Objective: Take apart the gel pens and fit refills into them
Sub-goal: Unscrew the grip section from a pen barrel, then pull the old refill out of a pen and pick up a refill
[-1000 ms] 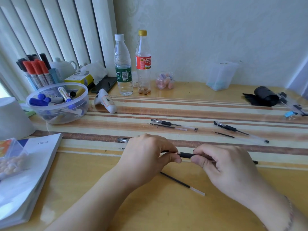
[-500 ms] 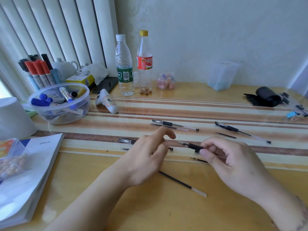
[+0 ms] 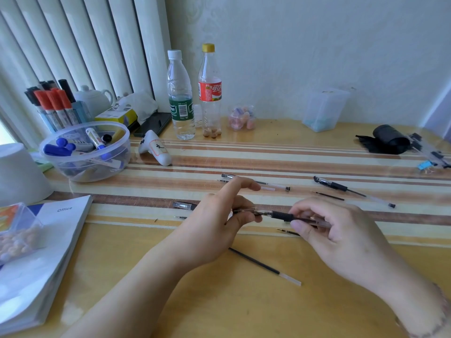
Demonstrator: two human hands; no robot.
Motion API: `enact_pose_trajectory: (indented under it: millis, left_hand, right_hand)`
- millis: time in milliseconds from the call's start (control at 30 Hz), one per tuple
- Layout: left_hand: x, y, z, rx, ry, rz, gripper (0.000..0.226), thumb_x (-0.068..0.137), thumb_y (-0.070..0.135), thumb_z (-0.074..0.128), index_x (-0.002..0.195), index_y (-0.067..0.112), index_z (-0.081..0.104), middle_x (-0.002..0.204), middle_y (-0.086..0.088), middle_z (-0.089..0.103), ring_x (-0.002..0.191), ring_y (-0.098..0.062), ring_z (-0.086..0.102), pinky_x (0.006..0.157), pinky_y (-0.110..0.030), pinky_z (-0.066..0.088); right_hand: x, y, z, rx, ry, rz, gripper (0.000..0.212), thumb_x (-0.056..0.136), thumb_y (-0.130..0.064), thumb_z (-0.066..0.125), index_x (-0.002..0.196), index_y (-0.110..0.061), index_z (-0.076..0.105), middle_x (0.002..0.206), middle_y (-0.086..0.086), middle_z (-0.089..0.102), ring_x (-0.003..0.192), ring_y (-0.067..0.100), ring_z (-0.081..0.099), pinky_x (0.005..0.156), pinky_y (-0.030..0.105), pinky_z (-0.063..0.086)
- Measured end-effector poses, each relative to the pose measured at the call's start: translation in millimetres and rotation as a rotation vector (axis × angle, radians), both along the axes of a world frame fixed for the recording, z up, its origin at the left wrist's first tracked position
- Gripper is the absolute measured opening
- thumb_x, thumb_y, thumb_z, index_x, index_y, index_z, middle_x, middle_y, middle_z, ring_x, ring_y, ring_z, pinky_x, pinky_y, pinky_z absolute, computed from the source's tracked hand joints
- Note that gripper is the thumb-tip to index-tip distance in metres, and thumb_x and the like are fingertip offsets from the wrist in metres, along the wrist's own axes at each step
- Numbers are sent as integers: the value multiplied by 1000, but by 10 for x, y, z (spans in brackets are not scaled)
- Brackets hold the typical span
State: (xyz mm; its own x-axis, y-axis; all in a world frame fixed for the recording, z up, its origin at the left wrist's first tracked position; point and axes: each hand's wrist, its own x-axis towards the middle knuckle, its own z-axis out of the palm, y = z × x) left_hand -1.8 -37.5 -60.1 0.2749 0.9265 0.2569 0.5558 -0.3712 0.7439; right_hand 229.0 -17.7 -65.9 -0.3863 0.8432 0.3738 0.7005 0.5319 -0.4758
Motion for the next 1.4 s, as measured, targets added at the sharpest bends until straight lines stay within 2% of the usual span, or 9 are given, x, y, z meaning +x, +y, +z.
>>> enact_pose_trajectory:
  millis: [233,367,433,567,733,867,1000,1200,1400]
  left_hand:
    - [67,-17,-36,59,88,-81,35,97,11,52,127,27,43,92,5,74,88,-9,64,83,-25,49]
    - [63,-16,-32,82,61,-90,37,96,7,53,126,27,46,86,5,75,83,-5,62,78,-18,46]
    - [58,-14,-35,90,65,-94,38,95,7,53,127,28,47,86,6,75,83,-4,63,77,-16,46]
    - [48,1,-76,90,115,-93,40,96,9,54,132,25,49,86,8,75,84,4,63,75,-11,45]
    - [-51,24,16,95,159,-132,39,97,31,54,135,26,48,100,13,70,96,-2,62,84,-19,47]
    - [-380,168,-2,197,329,135,29,98,20,50,125,24,59,119,9,64,113,-12,52,96,-34,44]
    - [-614,256,-110,30,603,319,28,97,18,51,120,29,62,127,11,58,120,-18,41,102,-37,35]
    - [-651,268,-115,-21,528,344,18,92,20,60,98,31,72,110,13,61,110,-17,44,97,-35,36]
    - [-632,264,-81,-4,541,336,12,91,20,61,98,26,67,101,12,61,103,-15,49,91,-31,37]
  right_hand:
    - [-86,-52,-31,43,-20,63,21,84,-46,55,93,-33,69,82,-24,68,77,-2,63,62,27,55]
    - [-96,-48,-63,46,6,88,10,84,-22,72,90,-29,69,72,-23,63,69,4,60,57,18,46]
    - [-117,-56,-66,53,12,93,7,82,-22,70,87,-27,69,68,-25,59,66,2,56,54,14,42]
    - [-141,-63,-104,31,11,107,8,83,-21,68,84,-29,66,62,-23,56,61,11,55,50,21,40]
    - [-176,-87,-110,-51,23,106,6,85,-30,68,79,-31,66,68,-17,59,72,9,57,57,16,41]
    - [-231,-133,-174,-48,-130,129,16,86,-48,57,83,-36,66,78,-25,57,87,2,53,68,18,45]
    - [-271,-148,-232,-70,-167,134,18,85,-52,55,88,-38,65,78,-23,55,88,-1,52,67,20,46]
    - [-236,-129,-202,-106,-170,163,25,84,-59,50,97,-43,64,85,-21,56,90,-1,50,62,16,40]
    - [-203,-74,-137,-15,54,164,28,86,-52,52,98,-33,69,83,-14,59,78,7,55,64,14,42]
